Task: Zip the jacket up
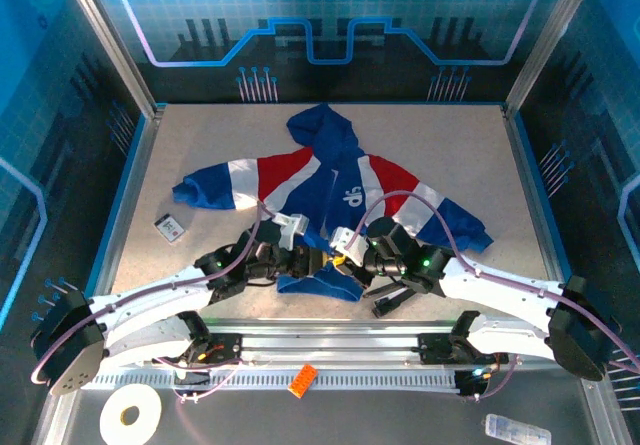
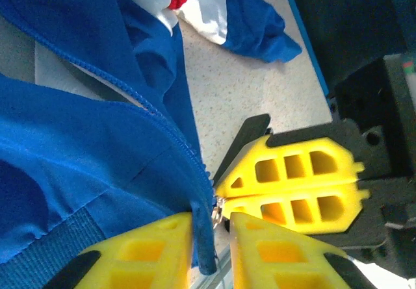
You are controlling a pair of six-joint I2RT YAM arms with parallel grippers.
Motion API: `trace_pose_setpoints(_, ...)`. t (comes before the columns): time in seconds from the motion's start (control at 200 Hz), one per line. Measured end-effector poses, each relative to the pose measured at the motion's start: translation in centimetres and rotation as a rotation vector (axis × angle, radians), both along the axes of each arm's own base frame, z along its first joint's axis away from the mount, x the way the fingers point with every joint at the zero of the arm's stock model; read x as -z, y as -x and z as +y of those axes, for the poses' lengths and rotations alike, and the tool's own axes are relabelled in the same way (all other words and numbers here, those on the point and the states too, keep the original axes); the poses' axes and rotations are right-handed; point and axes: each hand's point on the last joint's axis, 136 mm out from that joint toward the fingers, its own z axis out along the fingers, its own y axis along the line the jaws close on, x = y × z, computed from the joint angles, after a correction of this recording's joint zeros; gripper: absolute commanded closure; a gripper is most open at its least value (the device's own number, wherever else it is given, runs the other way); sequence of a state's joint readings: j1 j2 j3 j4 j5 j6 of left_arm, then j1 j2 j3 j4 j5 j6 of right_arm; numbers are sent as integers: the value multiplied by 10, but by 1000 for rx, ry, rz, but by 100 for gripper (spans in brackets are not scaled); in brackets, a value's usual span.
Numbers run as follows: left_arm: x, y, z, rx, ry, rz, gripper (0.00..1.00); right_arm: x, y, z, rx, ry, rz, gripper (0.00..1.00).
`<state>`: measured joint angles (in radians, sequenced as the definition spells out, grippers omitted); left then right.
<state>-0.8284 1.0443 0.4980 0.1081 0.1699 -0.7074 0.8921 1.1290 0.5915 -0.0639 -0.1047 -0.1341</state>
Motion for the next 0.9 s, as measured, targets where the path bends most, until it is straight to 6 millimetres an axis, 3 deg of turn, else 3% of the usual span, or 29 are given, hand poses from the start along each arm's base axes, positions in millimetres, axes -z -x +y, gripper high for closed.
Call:
trace_pose_setpoints(0.04,0,0,0,-2,1,2,100,0,0,0,1,2,0,100)
trace_pose_setpoints(0.185,4,1,1,3,-25,14,100,-2,-2,-3,23,29,-4,100)
trace_pose_setpoints(0.475,-9,-1,6,26,-123,-10,100,-16,-10,1,45,59,-17,100)
trace_pose_setpoints(0.901,-1,4,19,53,-237,-26,100,-14,-21,5,73,106,-27,100)
